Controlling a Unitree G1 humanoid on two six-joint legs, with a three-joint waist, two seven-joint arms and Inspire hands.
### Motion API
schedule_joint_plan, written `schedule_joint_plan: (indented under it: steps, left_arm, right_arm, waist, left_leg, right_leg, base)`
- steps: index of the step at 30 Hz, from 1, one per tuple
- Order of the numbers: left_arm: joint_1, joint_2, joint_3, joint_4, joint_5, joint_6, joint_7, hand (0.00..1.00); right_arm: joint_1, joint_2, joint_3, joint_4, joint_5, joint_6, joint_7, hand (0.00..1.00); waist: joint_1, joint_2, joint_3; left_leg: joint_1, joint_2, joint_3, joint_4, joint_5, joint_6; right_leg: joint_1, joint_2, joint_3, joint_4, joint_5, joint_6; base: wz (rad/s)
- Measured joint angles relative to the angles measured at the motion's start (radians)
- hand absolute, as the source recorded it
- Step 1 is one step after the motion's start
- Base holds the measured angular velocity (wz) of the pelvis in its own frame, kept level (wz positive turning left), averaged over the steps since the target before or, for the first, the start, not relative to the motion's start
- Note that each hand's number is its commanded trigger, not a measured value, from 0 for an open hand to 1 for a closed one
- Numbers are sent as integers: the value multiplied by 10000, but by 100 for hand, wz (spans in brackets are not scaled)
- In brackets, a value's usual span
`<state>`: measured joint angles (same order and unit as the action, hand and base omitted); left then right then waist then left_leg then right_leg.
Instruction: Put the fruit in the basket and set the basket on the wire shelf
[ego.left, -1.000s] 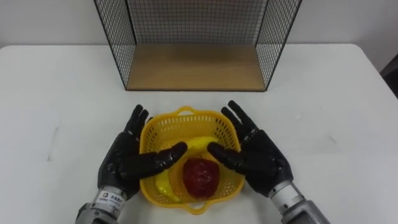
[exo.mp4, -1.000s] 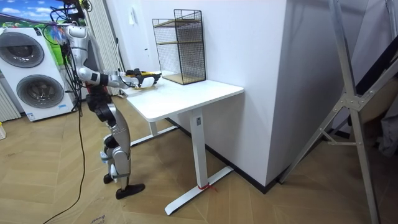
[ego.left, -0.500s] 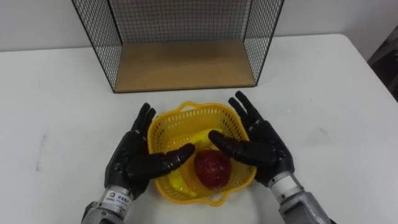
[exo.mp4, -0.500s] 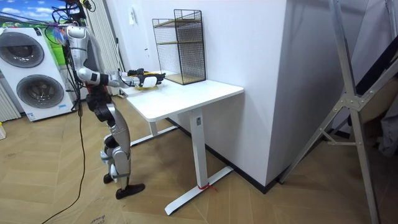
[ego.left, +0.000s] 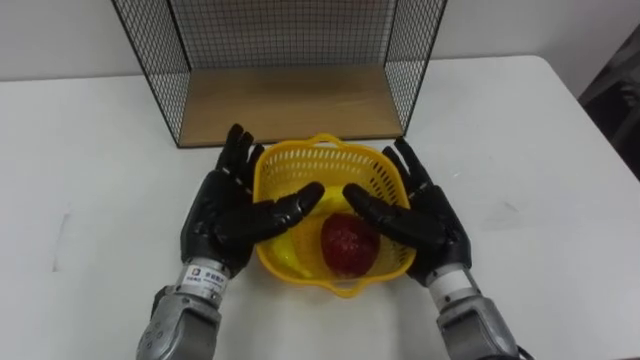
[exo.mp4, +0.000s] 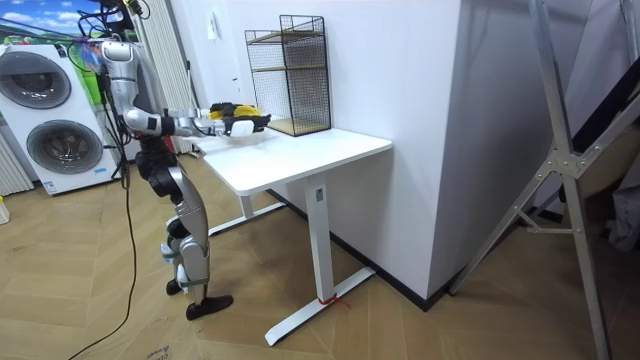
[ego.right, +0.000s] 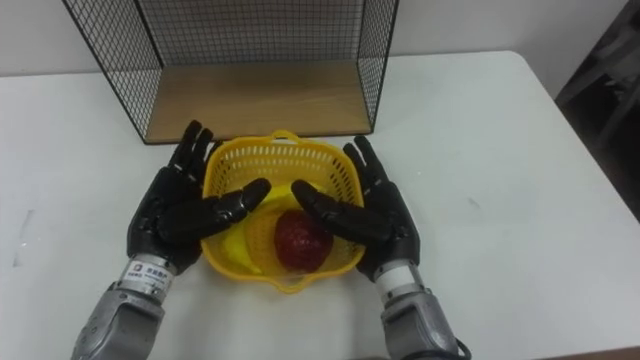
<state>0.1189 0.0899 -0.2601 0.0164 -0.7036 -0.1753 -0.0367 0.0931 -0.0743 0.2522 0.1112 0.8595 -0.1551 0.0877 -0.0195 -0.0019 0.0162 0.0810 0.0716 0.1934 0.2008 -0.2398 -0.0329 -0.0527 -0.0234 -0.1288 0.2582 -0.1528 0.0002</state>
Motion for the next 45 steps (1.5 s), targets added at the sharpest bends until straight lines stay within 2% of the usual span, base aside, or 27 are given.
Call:
schedule_joint_plan:
  steps: [2,4,7,13,16,28,32,35,37,38,39,40,41,42,43,44,45]
  left_arm:
    - [-254,-36,-1,-2,0,-87,295,0]
    - [-556,-264,-3,-66,-2,-191,669,0]
    - [-728,-515,-4,-359,1,-250,965,0]
    - [-933,-520,-115,-731,-5,-375,1598,0]
    - [-988,-506,-189,-731,-6,-442,1839,0]
    - [-986,-495,-188,-665,1,-567,1885,0]
    - [-988,-440,-189,-666,184,-567,1881,0]
    - [-984,-430,-190,-458,179,-571,1873,0]
    - [-969,-424,-178,-315,205,-574,1871,0]
    - [-966,-423,-177,-275,233,-574,1870,0]
    - [-930,-426,-178,-224,265,-573,1870,0]
    - [-890,-416,-187,-226,309,-571,1870,0]
    - [-892,-402,-187,-224,311,-569,1863,0]
    - [-890,-386,-187,-200,311,-561,1863,0]
    - [-898,-394,-181,-164,327,-561,1863,0]
    - [-899,-414,-180,-143,327,-561,1856,0]
    - [-914,-419,-173,-126,334,-561,1820,0]
  right_arm:
    - [-293,11,78,0,-6,-116,-128,0]
    - [-495,19,110,-1,-3,-289,-148,0]
    - [-519,21,121,-1,0,-353,-216,0]
    - [-613,21,407,-3,-4,-411,-519,0]
    - [-674,24,415,-2,-5,-411,-549,0]
    - [-751,71,418,-56,-30,-411,-527,0]
    - [-758,98,417,-56,-93,-411,-526,0]
    - [-762,92,426,-54,29,-404,-526,0]
    - [-766,134,424,-46,-9,-403,-525,0]
    - [-765,134,420,-33,-26,-401,-525,0]
    - [-770,128,422,-20,-143,-390,-516,0]
    - [-774,113,410,-21,-205,-395,-477,0]
    - [-777,104,413,-20,-222,-392,-472,0]
    - [-770,104,424,-14,-209,-354,-469,0]
    - [-775,107,419,-15,-219,-330,-469,0]
    - [-776,103,410,-16,-222,-333,-469,0]
    - [-817,95,392,-10,-211,-346,-470,0]
  waist:
    - [-5,0,0]
    - [-18,4,1]
    - [-24,-14,7]
    - [-38,-157,7]
    - [-33,-215,39]
    - [61,-403,49]
    - [185,-403,48]
    - [491,-405,61]
    - [705,-403,81]
    - [760,-396,85]
    - [827,-388,85]
    - [806,-309,86]
    - [798,-278,103]
    - [790,-213,144]
    - [761,-189,134]
    - [773,-198,123]
    - [787,-225,141]
  left_leg:
    - [2,27,-6,33,0,0]
    - [-3,37,-29,41,1,2]
    - [14,30,-26,40,4,5]
    - [26,37,-30,39,4,5]
    - [71,37,-46,35,3,5]
    - [195,37,-22,-4,4,5]
    - [182,58,-48,114,2,2]
    - [90,150,-12,860,-180,-64]
    - [-509,472,-46,2640,-615,-222]
    - [-741,595,-45,3267,-682,-233]
    - [-1235,832,-86,4607,-680,-222]
    - [-1754,1103,-318,5848,-581,-196]
    - [-1998,1182,-490,6363,-454,-183]
    - [-2407,1312,-778,7326,-73,-164]
    - [-2854,1311,-1048,8013,361,-133]
    - [-3037,1228,-1113,8055,301,-127]
    - [-3400,1029,-1098,7652,4,5]
  right_leg:
    - [20,10,-24,8,10,-17]
    - [33,11,-55,19,11,-20]
    - [41,9,-29,1,9,-19]
    - [46,21,-20,-1,9,-19]
    - [112,15,-47,-31,9,-19]
    - [185,38,-2,-17,3,-14]
    - [163,47,28,79,-27,-28]
    - [107,44,-17,537,-250,-137]
    - [-94,82,-199,1253,-714,-328]
    - [-118,104,-211,1393,-849,-391]
    - [-142,156,-202,1759,-1150,-499]
    - [-172,256,-168,2154,-1422,-615]
    - [-182,321,-170,2371,-1561,-673]
    - [-141,469,-72,2665,-1788,-750]
    - [-20,510,-6,2780,-1948,-899]
    - [4,493,3,2786,-1979,-919]
    - [4,421,59,2777,-2013,-942]
  base:
    - [2]
    - [4]
    - [-1]
    - [-1]
    - [2]
    - [-1]
    - [-3]
    - [-20]
    - [-18]
    - [-13]
    - [-9]
    - [-5]
    - [0]
    - [0]
    - [0]
    - [0]
    - [-23]
